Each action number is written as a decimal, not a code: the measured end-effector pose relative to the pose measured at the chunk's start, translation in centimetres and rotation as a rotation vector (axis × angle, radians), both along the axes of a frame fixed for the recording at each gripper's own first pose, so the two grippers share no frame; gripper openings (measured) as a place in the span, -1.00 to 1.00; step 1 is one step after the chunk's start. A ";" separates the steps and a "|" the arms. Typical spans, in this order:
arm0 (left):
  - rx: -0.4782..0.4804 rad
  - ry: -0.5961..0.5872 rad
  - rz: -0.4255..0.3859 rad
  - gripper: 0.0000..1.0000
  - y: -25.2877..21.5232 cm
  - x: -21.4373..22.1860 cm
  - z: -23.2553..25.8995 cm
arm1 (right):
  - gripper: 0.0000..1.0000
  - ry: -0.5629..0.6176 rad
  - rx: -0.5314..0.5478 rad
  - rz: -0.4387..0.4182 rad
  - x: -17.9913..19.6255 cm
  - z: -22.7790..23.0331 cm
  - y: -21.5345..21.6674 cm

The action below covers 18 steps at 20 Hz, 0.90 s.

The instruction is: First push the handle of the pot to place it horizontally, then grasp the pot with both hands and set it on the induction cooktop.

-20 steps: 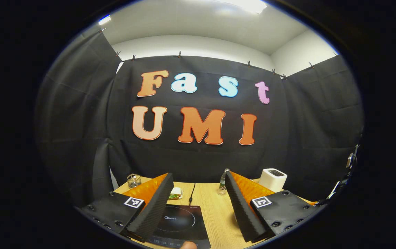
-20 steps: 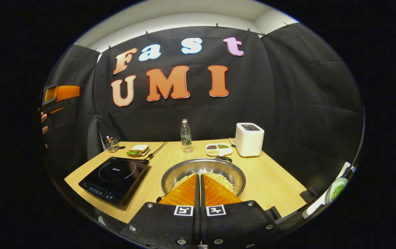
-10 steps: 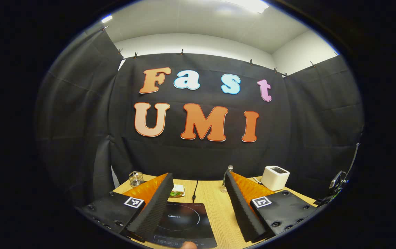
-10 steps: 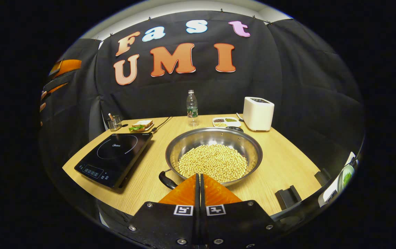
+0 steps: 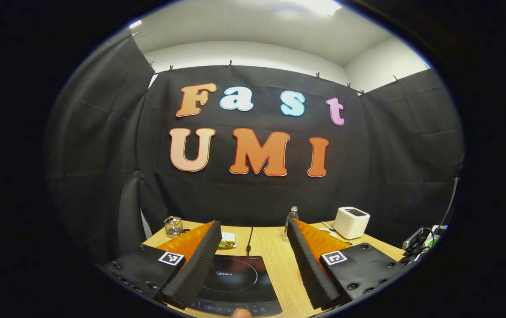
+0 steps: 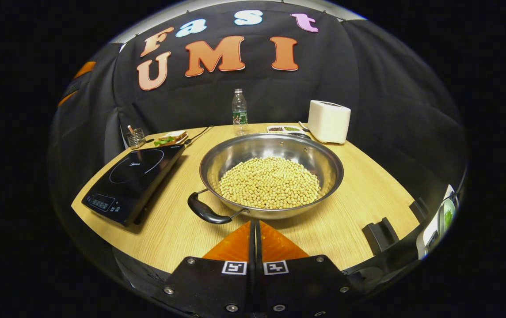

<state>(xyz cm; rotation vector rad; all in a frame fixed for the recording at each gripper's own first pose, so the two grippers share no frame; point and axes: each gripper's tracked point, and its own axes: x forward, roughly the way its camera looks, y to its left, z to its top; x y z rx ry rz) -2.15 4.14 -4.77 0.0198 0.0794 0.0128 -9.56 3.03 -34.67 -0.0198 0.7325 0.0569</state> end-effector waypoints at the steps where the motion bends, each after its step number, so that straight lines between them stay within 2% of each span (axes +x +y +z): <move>1: 0.001 -0.002 -0.001 0.96 0.0 -0.1 0.0 | -1.00 0.006 0.001 0.000 0.1 -0.4 0.2; 18: -0.002 -0.005 0.022 0.96 1.7 -0.3 0.2 | -1.00 0.035 0.011 0.059 1.4 -1.3 3.9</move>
